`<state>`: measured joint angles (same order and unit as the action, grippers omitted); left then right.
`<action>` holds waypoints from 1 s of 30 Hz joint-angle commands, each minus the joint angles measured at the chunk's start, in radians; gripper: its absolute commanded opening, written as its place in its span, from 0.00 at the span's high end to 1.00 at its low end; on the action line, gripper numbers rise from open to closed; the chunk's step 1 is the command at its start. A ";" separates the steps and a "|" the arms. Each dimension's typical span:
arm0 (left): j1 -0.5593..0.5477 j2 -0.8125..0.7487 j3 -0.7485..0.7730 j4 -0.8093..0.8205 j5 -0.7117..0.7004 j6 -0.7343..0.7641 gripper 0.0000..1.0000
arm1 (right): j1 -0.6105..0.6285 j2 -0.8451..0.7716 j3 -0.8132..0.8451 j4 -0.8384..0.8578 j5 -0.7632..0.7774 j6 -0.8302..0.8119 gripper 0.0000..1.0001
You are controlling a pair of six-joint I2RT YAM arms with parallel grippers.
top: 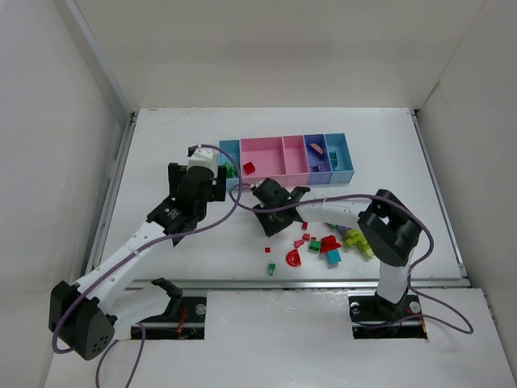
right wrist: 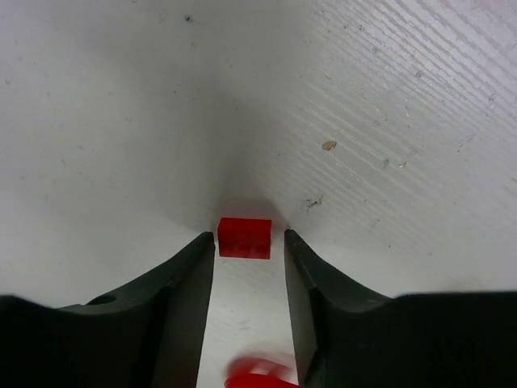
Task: Sort the legos into containers by color
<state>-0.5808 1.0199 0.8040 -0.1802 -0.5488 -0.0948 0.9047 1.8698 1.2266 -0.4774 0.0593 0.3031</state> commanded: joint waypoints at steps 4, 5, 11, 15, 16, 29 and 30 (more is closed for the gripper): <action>0.002 -0.004 -0.005 0.024 -0.008 0.000 0.00 | 0.014 0.002 -0.033 0.025 -0.003 0.033 0.74; 0.002 -0.004 -0.005 0.024 -0.008 0.000 0.00 | 0.014 0.002 -0.033 0.025 -0.003 0.033 0.79; 0.002 -0.004 -0.014 0.024 -0.008 0.000 0.00 | 0.014 -0.058 -0.013 0.007 0.046 0.051 1.00; 0.002 -0.004 -0.014 0.024 -0.008 0.000 0.00 | -0.041 -0.112 0.109 0.016 0.070 0.051 1.00; 0.002 -0.004 -0.014 0.024 -0.008 0.000 0.00 | -0.061 -0.112 0.132 0.029 0.060 0.051 1.00; 0.002 -0.014 -0.032 0.033 -0.017 0.000 0.00 | -0.297 0.273 0.669 0.037 0.016 0.028 1.00; 0.002 -0.014 -0.032 0.033 -0.017 0.000 0.00 | -0.297 0.308 0.691 0.037 0.016 0.028 1.00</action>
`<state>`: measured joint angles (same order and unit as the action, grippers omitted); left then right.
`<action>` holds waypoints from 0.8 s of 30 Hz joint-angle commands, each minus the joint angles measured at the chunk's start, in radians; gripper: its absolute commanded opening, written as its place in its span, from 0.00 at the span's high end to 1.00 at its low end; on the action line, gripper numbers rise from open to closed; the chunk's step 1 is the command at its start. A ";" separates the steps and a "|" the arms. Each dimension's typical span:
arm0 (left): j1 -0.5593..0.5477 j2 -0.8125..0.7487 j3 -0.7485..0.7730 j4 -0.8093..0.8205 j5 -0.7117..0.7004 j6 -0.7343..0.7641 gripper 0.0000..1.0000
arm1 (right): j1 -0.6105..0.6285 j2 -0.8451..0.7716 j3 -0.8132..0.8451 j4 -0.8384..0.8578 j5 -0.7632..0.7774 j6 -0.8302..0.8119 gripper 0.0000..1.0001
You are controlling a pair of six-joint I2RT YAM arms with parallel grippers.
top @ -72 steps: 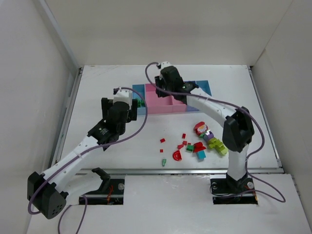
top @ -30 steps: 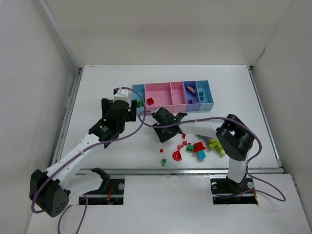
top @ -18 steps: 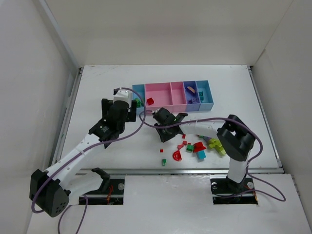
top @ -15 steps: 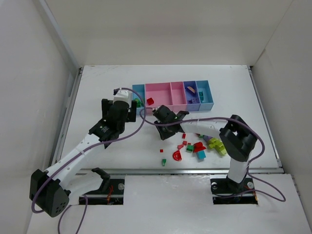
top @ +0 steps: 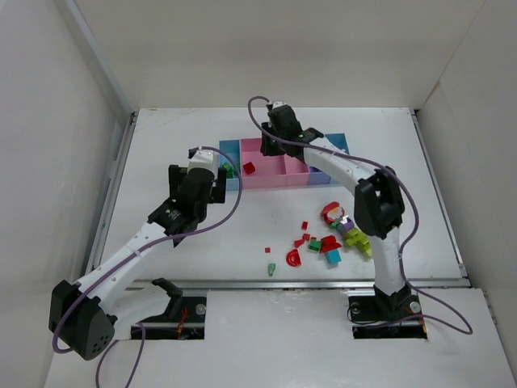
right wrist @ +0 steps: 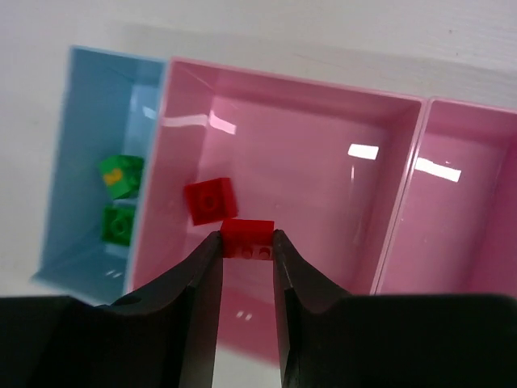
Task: Sort the legos into containers by color
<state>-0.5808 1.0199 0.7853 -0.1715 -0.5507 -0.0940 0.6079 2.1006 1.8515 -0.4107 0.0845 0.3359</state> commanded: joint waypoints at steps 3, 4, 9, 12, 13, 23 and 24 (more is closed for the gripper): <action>0.002 -0.014 -0.014 0.024 -0.015 -0.001 0.00 | 0.000 0.125 0.130 -0.030 -0.020 -0.026 0.91; 0.012 -0.014 -0.014 0.024 -0.015 -0.001 0.00 | 0.000 0.134 0.144 -0.030 -0.020 -0.026 0.84; 0.012 -0.004 -0.014 0.024 -0.005 -0.010 0.00 | 0.000 0.148 0.175 -0.050 -0.041 -0.058 0.43; 0.012 -0.004 -0.014 0.024 -0.005 -0.010 0.00 | 0.000 0.095 0.137 -0.040 -0.052 -0.113 0.25; 0.012 -0.004 -0.014 0.024 -0.005 -0.010 0.00 | 0.000 0.095 0.126 -0.040 -0.052 -0.113 0.23; 0.012 -0.004 -0.004 0.015 0.005 -0.010 0.00 | 0.182 -0.270 -0.268 -0.060 0.032 -0.233 0.21; 0.012 -0.004 -0.004 0.015 0.005 -0.010 0.00 | 0.206 -0.321 -0.372 -0.071 0.032 -0.233 0.21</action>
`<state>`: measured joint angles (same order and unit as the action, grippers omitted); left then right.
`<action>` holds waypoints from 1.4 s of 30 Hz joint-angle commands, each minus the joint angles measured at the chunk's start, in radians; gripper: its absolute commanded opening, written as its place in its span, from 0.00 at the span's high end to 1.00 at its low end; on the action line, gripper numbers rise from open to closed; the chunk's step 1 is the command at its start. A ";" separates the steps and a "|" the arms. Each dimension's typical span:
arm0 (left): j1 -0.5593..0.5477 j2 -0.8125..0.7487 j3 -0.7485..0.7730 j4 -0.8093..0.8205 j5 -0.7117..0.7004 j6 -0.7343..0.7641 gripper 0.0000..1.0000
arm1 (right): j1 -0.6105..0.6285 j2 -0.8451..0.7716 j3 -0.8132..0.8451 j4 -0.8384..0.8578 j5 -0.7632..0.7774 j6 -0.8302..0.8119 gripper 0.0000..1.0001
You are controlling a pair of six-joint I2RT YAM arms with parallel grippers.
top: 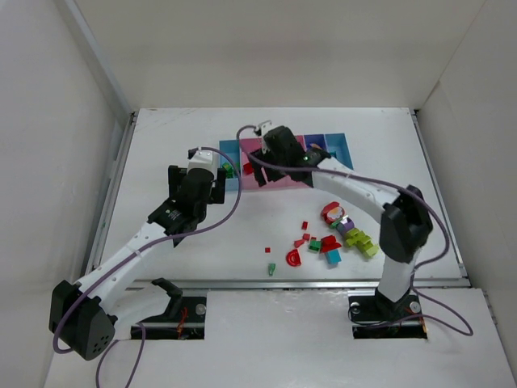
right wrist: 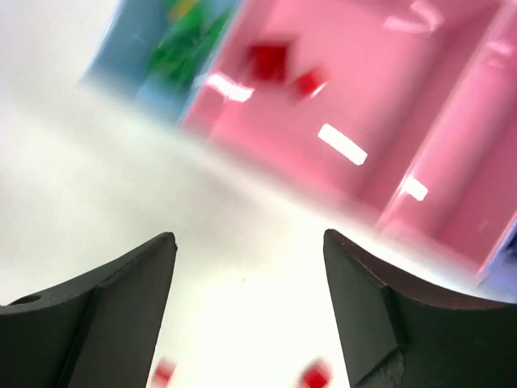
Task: Sort the legos into containers by color
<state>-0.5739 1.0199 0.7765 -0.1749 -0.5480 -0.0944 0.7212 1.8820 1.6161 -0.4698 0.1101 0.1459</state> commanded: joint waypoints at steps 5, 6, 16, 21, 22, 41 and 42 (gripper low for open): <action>-0.004 -0.004 0.004 0.029 0.002 -0.021 0.00 | 0.185 -0.187 -0.398 0.020 -0.150 0.090 0.26; -0.004 -0.004 0.004 0.029 0.002 -0.021 0.00 | 0.205 -0.187 -0.453 0.054 -0.174 0.119 0.27; -0.058 -0.036 -0.043 0.040 -0.017 -0.011 0.00 | 0.270 -0.095 -0.410 -0.029 -0.066 0.354 0.52; -0.058 -0.055 -0.052 0.061 -0.017 -0.002 0.00 | 0.310 -0.116 -0.421 -0.064 -0.024 0.429 0.52; -0.058 -0.055 -0.065 0.072 -0.026 0.010 0.00 | 0.310 -0.116 -0.421 -0.064 -0.014 0.455 0.52; -0.058 -0.073 -0.083 0.161 -0.035 0.042 0.00 | 0.357 -0.089 -0.461 -0.084 0.109 0.658 0.52; -0.058 -0.083 -0.083 0.152 -0.035 0.042 0.00 | 0.357 -0.061 -0.446 -0.084 0.109 0.649 0.53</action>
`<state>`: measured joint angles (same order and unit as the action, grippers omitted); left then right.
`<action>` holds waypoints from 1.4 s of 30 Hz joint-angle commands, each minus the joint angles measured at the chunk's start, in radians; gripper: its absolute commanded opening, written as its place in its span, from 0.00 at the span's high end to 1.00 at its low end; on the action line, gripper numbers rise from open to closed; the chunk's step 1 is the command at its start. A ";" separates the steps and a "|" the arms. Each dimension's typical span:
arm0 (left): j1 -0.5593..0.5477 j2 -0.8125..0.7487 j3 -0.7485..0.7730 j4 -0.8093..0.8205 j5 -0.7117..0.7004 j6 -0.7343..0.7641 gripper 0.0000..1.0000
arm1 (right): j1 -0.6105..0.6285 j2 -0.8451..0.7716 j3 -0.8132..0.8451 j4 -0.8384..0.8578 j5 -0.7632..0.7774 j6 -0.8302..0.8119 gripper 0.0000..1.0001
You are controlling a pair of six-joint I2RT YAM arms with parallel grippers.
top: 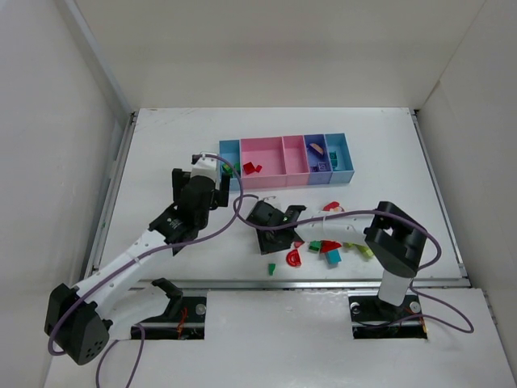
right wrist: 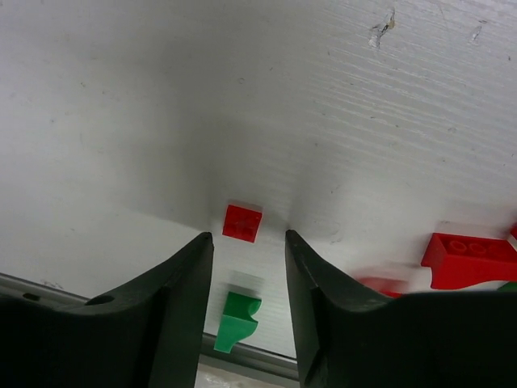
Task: Sort the legos into containers by color
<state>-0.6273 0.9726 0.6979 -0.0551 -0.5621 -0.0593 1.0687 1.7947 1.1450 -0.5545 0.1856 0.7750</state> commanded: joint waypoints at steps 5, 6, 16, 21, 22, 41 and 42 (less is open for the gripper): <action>-0.005 -0.045 -0.014 0.032 -0.021 -0.002 0.00 | 0.010 0.049 0.025 0.001 0.023 0.020 0.63; -0.005 -0.045 -0.014 0.032 -0.021 -0.002 0.00 | 0.010 0.049 0.025 0.001 0.023 0.020 0.65; -0.005 -0.054 -0.023 0.032 -0.021 -0.002 0.00 | 0.010 0.040 0.025 0.001 0.023 0.020 1.00; -0.005 -0.054 -0.032 0.032 -0.021 -0.002 0.00 | 0.010 -0.014 0.016 0.010 0.055 0.020 1.00; -0.005 -0.054 -0.032 0.023 -0.021 -0.011 0.00 | 0.010 -0.024 0.016 0.010 0.070 0.020 1.00; -0.005 -0.045 -0.032 0.023 -0.021 -0.011 0.00 | 0.010 -0.069 0.039 0.060 0.100 -0.059 1.00; -0.005 -0.045 -0.032 0.023 -0.021 -0.011 0.00 | 0.010 -0.078 0.029 0.061 0.100 -0.059 1.00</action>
<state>-0.6273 0.9443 0.6777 -0.0494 -0.5621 -0.0608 1.0687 1.7893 1.1637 -0.5423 0.2550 0.7338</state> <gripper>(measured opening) 0.997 0.010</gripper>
